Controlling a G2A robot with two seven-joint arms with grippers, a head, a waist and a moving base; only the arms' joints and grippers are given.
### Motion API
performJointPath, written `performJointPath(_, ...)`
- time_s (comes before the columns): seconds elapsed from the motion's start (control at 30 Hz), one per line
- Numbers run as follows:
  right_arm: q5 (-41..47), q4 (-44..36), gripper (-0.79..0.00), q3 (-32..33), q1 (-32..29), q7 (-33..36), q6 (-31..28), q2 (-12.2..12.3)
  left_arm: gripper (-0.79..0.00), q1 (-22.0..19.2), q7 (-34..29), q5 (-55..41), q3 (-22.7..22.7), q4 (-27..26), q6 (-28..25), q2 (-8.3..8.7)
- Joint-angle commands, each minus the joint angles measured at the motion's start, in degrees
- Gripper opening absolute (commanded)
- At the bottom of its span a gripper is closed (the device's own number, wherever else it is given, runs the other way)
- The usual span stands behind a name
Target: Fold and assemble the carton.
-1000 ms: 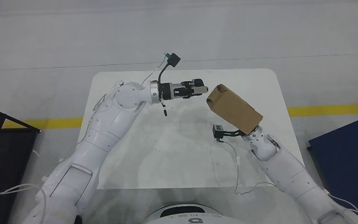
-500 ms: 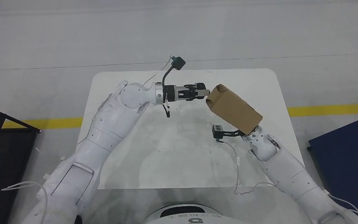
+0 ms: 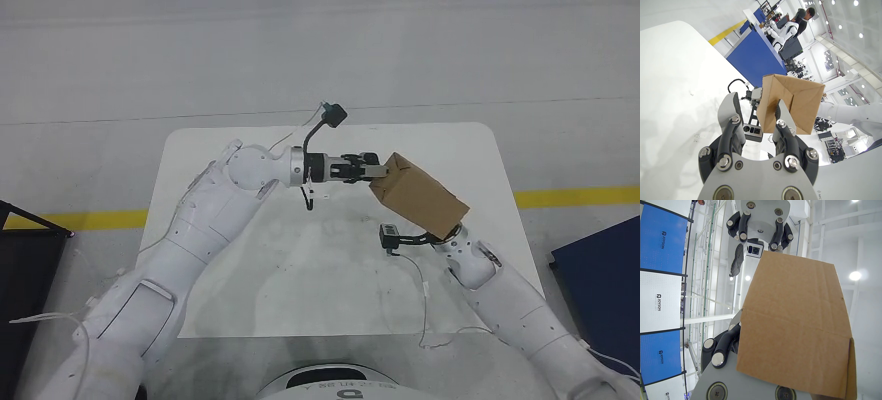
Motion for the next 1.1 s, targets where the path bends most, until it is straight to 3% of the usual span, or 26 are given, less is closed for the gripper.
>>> performJointPath(0.0,0.0,0.2,-0.785,0.1,0.1,0.1,0.0,0.0,-0.434,0.2,0.3,-0.2,-0.9,-0.1,-0.3,0.25)
performJointPath(0.07,0.0,0.5,-0.785,0.3,0.3,0.0,0.0,0.0,-0.406,0.7,0.0,-0.4,-2.2,-0.3,-0.5,0.74)
performJointPath(0.1,0.0,0.7,-0.785,0.6,0.4,-0.1,0.0,0.1,-0.252,1.1,-0.3,-0.7,-3.2,-0.5,-0.6,1.08)
performJointPath(0.13,0.0,0.9,-0.785,0.9,0.5,-0.3,0.0,0.1,-0.025,1.4,-0.8,-0.9,-4.4,-0.5,-0.7,1.52)
performJointPath(0.17,0.0,1.2,-0.785,1.3,0.6,-0.7,0.0,0.2,0.000,2.0,-1.0,-1.6,-5.9,-0.6,-0.9,2.02)
performJointPath(0.2,0.0,1.6,-0.785,1.8,0.7,-1.1,0.0,0.3,0.000,2.6,-1.3,-2.5,-7.7,-0.6,-1.3,2.60)
performJointPath(0.37,0.0,3.0,-0.785,5.3,0.4,-3.3,0.0,1.3,0.000,2.6,-1.3,-2.5,-7.7,-0.6,-1.3,2.60)
performJointPath(0.67,0.0,3.0,-0.785,5.3,0.4,-3.3,0.0,1.3,0.000,3.2,0.2,-0.8,-7.5,-1.1,-0.1,2.62)
performJointPath(0.77,-2.3,2.6,-0.785,5.8,0.9,-5.7,-7.6,1.1,0.000,4.9,3.4,-1.9,-9.1,-0.8,-1.6,2.90)
performJointPath(0.93,-10.7,2.4,-0.785,9.8,2.9,-19.1,-17.2,2.7,0.000,9.2,2.7,-12.3,-15.7,-1.0,-13.0,4.46)
performJointPath(1.07,-20.9,-2.8,-0.785,13.4,4.2,-29.5,-22.9,4.1,0.000,9.2,2.7,-12.3,-15.7,-1.0,-13.0,4.46)
